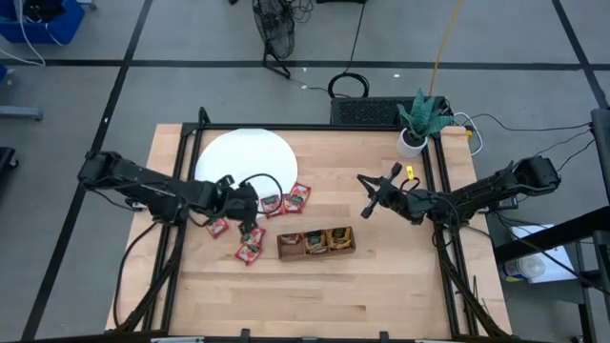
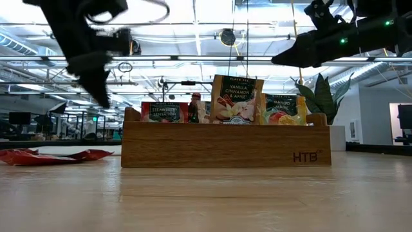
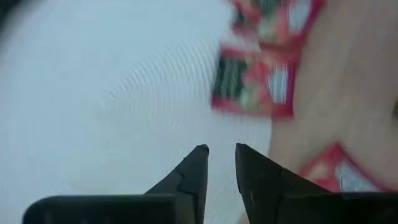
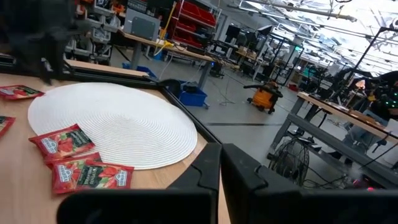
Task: Pick & Place Tea
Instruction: Put the red tea bag into the left section of the wooden organizer
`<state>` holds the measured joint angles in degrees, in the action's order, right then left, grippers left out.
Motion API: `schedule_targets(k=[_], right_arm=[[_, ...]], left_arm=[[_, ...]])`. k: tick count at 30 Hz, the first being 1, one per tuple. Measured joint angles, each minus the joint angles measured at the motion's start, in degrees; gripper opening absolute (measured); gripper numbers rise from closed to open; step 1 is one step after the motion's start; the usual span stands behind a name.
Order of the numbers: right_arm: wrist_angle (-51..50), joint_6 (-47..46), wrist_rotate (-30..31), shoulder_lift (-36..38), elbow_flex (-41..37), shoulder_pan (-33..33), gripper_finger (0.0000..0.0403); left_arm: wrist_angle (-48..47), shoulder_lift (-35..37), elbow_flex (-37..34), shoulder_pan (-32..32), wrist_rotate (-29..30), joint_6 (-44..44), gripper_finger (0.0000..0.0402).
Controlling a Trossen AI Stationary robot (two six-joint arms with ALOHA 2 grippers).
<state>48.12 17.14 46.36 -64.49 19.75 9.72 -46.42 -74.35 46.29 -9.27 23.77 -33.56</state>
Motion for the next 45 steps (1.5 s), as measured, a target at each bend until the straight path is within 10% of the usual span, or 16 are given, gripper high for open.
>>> schedule_targets(k=[14,32,45], right_arm=[[-2.08,-0.14,-0.13,-0.37,0.00,-0.92,0.0004],[-5.75,-2.96,-0.17,-0.37,0.00,-2.65,0.0004],[-6.40,-3.59,-0.19,-0.37,0.00,-2.63,0.0004]], left_arm=[[-14.53,-0.30,-4.69,-6.81,-19.47,-32.84,0.0088],[-9.78,-0.30,-9.12,-10.37,-20.74,-37.37,0.0092],[-10.19,-0.32,-9.25,-10.37,-20.92,-38.59,0.0258]])
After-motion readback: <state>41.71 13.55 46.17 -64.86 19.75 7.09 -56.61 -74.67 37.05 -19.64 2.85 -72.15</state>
